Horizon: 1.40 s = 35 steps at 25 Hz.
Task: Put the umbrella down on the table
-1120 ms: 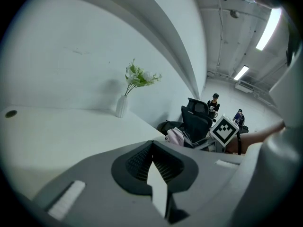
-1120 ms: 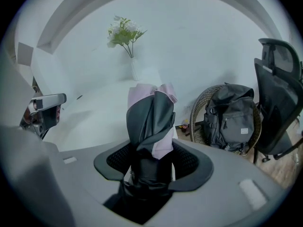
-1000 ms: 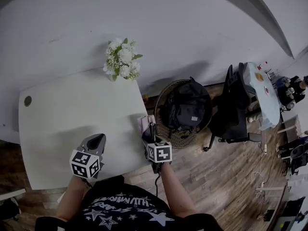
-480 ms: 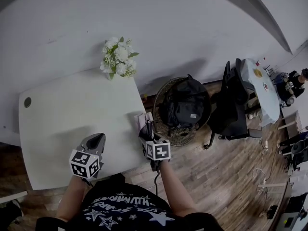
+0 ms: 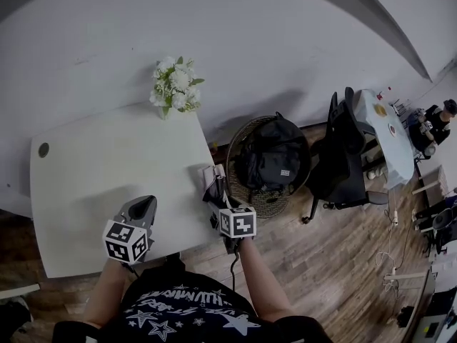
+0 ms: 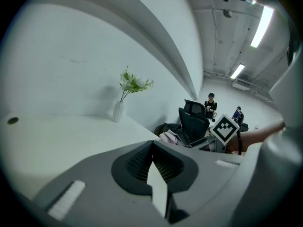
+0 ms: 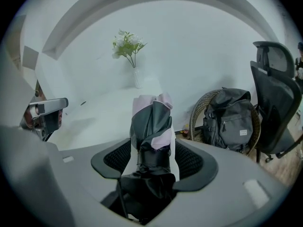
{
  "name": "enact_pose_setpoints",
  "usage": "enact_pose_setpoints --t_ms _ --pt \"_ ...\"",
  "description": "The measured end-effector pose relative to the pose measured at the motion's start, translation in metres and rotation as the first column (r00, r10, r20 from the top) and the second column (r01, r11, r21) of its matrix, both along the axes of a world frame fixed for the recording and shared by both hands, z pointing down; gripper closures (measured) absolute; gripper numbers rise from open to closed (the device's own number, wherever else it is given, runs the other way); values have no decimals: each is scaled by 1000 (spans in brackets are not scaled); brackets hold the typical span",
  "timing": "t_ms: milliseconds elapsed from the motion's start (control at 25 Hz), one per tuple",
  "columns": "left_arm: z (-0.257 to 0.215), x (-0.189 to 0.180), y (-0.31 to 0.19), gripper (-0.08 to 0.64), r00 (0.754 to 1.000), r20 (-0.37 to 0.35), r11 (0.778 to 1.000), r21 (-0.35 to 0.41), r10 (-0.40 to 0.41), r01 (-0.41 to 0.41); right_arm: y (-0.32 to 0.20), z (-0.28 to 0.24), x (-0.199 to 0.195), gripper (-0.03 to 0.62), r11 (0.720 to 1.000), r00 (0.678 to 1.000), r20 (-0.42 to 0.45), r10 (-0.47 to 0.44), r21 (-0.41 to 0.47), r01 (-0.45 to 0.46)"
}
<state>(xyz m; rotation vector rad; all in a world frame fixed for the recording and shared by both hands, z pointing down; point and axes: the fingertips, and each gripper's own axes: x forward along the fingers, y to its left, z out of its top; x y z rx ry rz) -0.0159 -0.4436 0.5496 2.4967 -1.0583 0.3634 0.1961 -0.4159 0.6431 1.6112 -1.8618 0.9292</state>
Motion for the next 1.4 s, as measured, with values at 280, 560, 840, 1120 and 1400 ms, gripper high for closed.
enact_pose_setpoints --t_ms 280,560,840,1120,1400 --pt "-13 2 17 555 1000 4 1000 30 -2 2 11 -31 1 348 996 998 61 -5 93 -1" --pt "-23 3 50 555 1000 8 998 60 -14 13 31 -60 3 440 982 997 77 3 186 -17" --pt "-39 1 86 555 999 1 994 99 -40 40 66 -95 13 561 951 999 32 34 306 -42" --pt "-48 0 128 555 998 9 991 123 -55 53 106 -118 15 578 934 999 51 17 355 -34" --pt "-57 -2 175 556 997 1 988 139 -74 73 152 -134 6 578 918 996 94 3 396 -40"
